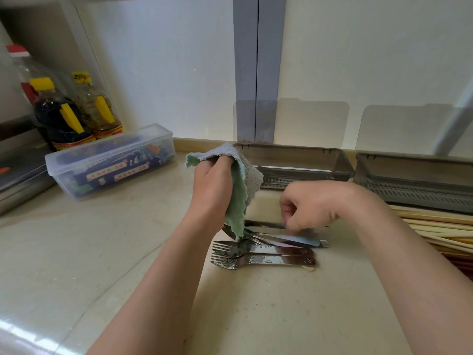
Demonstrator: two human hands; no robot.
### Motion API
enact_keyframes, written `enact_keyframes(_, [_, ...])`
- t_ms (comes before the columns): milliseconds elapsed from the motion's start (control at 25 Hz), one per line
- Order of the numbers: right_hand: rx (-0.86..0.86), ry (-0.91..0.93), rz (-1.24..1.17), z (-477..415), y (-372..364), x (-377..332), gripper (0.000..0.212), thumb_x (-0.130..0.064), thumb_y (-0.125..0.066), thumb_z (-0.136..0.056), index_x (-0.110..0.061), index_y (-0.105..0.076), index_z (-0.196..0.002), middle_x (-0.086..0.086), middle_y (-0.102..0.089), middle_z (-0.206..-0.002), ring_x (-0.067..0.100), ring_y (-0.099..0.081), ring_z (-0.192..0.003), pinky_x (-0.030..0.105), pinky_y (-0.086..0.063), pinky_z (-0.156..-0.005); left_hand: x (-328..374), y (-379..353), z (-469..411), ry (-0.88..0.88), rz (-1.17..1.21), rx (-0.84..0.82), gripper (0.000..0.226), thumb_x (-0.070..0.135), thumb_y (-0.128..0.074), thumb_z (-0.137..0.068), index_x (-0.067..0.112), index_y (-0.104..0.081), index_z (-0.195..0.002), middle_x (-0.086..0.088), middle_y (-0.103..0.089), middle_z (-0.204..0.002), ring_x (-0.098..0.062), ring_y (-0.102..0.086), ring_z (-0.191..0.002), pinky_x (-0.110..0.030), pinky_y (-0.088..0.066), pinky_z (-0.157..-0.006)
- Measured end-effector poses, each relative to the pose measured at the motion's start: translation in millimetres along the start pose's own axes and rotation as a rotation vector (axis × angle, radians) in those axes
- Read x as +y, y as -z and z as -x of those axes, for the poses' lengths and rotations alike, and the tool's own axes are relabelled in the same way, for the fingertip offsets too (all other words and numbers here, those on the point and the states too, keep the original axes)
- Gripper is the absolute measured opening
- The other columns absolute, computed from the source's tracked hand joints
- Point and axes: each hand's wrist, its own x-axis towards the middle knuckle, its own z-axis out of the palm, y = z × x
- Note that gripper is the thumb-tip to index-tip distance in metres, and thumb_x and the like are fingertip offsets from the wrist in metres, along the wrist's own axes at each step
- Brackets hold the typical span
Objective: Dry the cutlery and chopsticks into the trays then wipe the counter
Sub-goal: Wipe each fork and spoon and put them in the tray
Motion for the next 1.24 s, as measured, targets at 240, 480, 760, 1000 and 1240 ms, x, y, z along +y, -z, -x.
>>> enact_keyframes(240, [0.388, 0.152, -0.464, 17.2, 20.4, 20.8, 0.014, -0.002, -0.07, -0.086, -0.015, -0.07, -0.09, 0.009, -0.071, -0.076, 0.015, -0.067, -0.061, 0.029, -0.057, -0.055, -1.4, 1.0, -1.6, -0.018, -0.025, -0.03, 0.019, 0.022, -0.05, -0.098, 0.019, -0.063, -0.084, -0.007, -0.065, -0.088, -0.026, -0.063, -0.086, -0.044, -0.055, -0.08])
enact_keyframes(480, [0.9, 0.426, -1.105, 20.2, 29.6, 16.1, 0.021, -0.003, -0.077, -0.084, -0.011, -0.063, -0.096, 0.022, -0.07, -0.075, 0.027, -0.069, -0.064, 0.037, -0.06, -0.055, -4.6, -0.2, -1.6, -0.048, -0.054, -0.084, 0.014, 0.022, -0.055, -0.088, 0.017, -0.062, -0.077, -0.01, -0.06, -0.079, -0.024, -0.057, -0.079, -0.04, -0.045, -0.074])
enact_keyframes(760, [0.672, 0.342, -0.959, 6.0, 10.8, -10.7, 0.019, -0.004, -0.08, -0.081, -0.004, -0.064, -0.092, 0.006, -0.07, -0.062, 0.025, -0.073, -0.059, 0.038, -0.062, -0.057, -2.4, -0.3, 1.9, -0.113, -0.005, -0.169, 0.017, 0.019, -0.054, -0.084, 0.01, -0.061, -0.071, -0.01, -0.057, -0.063, -0.026, -0.057, -0.061, -0.043, -0.052, -0.063])
enact_keyframes(1000, [0.623, 0.336, -0.853, 2.4, 3.2, -25.2, 0.02, 0.007, -0.075, -0.082, -0.003, -0.058, -0.086, 0.015, -0.073, -0.069, 0.031, -0.074, -0.06, 0.049, -0.063, -0.06, -3.2, -1.3, 5.5, -0.092, 0.057, -0.265, 0.022, 0.023, -0.063, -0.083, 0.002, -0.067, -0.076, -0.032, -0.062, -0.08, -0.043, -0.06, -0.074, -0.077, -0.048, -0.071])
enact_keyframes(1240, [0.363, 0.255, -0.656, 12.3, 9.0, -16.7, 0.015, -0.013, -0.079, -0.085, -0.005, -0.067, -0.09, 0.008, -0.076, -0.075, 0.023, -0.074, -0.072, 0.043, -0.064, -0.07, -1.9, 3.7, -5.0, -0.109, 0.216, -0.094, 0.022, 0.005, -0.054, -0.097, 0.006, -0.066, -0.079, -0.018, -0.065, -0.075, -0.03, -0.062, -0.071, -0.048, -0.051, -0.071])
